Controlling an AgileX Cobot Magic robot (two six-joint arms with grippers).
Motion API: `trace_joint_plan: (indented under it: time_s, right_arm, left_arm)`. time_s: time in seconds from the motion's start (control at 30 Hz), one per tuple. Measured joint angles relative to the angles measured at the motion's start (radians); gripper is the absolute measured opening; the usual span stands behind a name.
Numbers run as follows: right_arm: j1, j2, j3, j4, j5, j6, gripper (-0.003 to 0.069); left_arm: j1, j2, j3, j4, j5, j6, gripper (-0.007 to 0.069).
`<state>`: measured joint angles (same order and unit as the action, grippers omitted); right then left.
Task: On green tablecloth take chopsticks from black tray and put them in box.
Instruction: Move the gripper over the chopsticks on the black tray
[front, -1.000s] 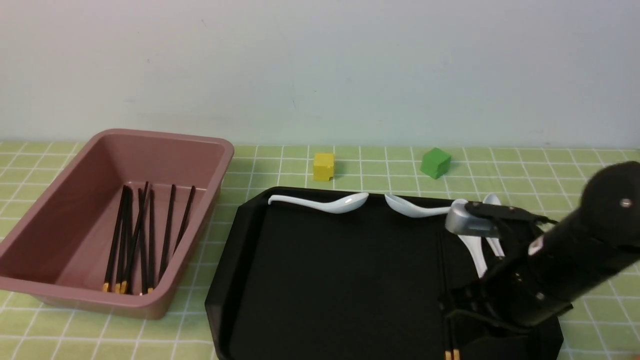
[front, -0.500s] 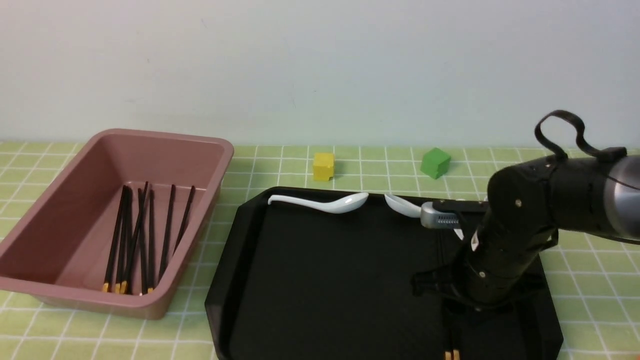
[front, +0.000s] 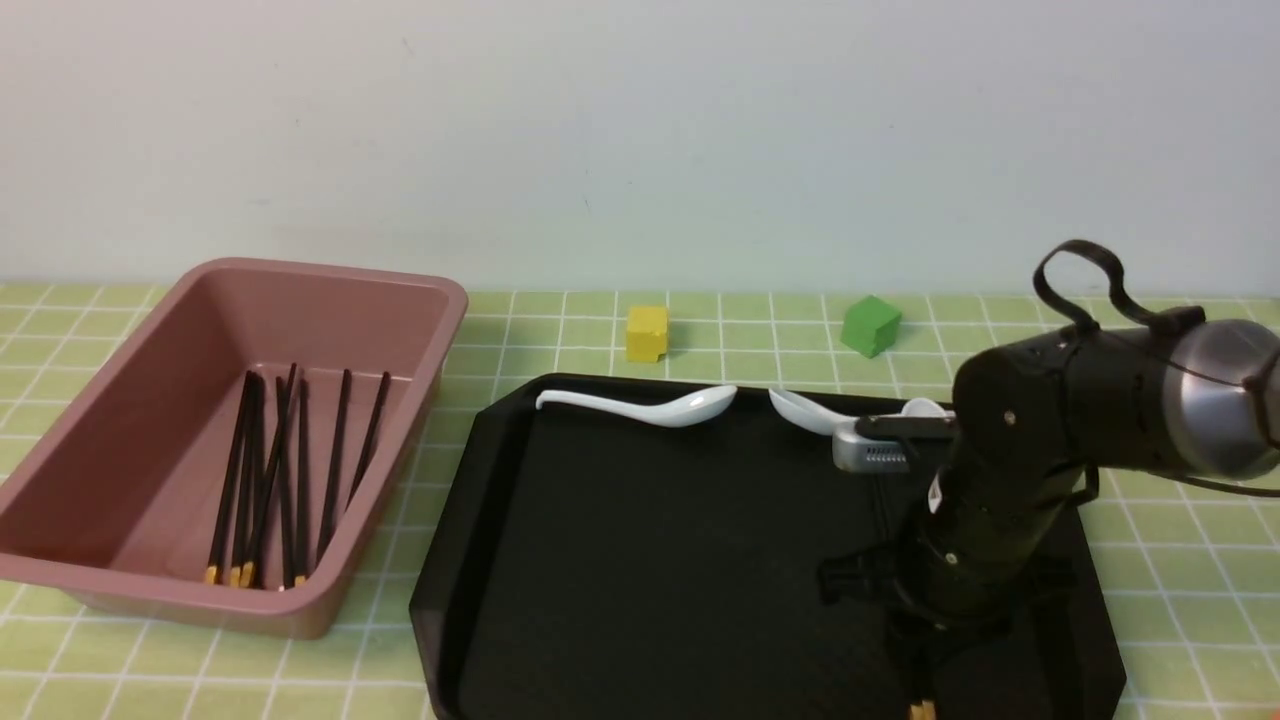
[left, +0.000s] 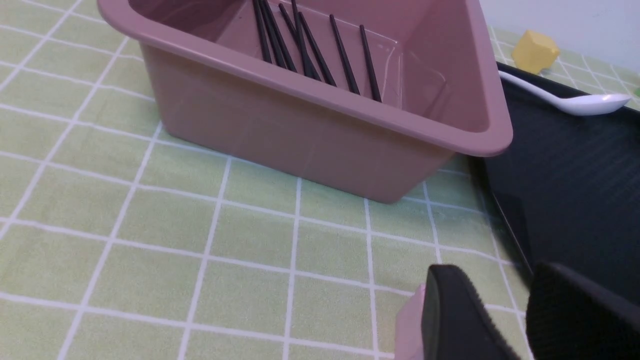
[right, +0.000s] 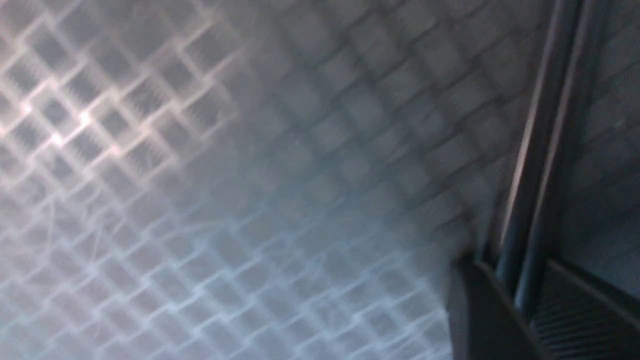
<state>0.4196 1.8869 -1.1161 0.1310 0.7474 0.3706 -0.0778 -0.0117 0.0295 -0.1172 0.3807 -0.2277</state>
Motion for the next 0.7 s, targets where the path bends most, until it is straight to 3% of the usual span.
trace_joint_plan:
  time_s: [0.07,0.33,0.7]
  right_arm:
    - [0.0,0.0,-0.001,0.031,0.004,-0.03,0.0128]
    - [0.0,-0.043,0.004,0.188,0.08,-0.147,0.0129]
    - [0.0,-0.216,-0.083,0.257,0.1,-0.199,0.0129]
  left_arm:
    - [0.0,0.0,0.0,0.0,0.0,0.0,0.0238]
    - [0.0,0.0,0.0,0.0,0.0,0.0,0.0238]
    - [0.0,0.0,0.0,0.0,0.0,0.0,0.0238]
